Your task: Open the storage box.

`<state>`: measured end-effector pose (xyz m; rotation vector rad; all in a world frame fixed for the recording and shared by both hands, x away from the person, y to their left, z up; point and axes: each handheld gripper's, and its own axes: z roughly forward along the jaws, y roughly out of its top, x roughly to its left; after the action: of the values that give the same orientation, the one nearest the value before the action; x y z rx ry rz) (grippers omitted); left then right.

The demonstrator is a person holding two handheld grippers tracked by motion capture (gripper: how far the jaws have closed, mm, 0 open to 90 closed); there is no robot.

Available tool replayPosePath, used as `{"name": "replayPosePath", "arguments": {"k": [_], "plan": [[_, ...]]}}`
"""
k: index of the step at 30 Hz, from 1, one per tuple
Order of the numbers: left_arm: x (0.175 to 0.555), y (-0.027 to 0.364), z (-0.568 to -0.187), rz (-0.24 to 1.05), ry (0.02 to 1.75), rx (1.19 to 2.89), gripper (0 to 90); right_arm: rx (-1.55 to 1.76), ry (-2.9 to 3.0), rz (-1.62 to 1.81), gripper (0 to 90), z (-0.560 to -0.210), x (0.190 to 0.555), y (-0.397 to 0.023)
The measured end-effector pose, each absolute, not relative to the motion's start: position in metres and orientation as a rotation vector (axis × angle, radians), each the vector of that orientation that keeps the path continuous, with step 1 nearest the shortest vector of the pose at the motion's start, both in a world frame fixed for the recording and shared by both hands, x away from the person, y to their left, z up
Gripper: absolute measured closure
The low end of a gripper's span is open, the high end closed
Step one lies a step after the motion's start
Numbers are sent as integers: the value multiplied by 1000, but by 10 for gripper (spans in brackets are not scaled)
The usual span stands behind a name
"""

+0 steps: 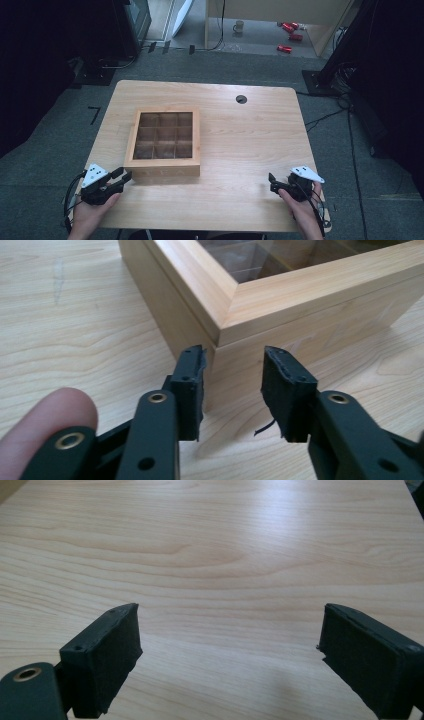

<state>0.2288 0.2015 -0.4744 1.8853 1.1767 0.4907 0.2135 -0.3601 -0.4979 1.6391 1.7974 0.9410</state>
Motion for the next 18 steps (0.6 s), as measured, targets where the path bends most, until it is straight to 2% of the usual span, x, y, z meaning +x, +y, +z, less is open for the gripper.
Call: {"name": "replayPosePath", "arguments": {"k": [8, 18], "plan": [[234, 201, -473, 474, 1207, 1870, 659, 1552, 1874, 973, 96, -483, 218, -330], [236, 203, -472, 453, 1213, 1871, 669, 1446, 1962, 1044, 96, -466, 241, -277]]}}
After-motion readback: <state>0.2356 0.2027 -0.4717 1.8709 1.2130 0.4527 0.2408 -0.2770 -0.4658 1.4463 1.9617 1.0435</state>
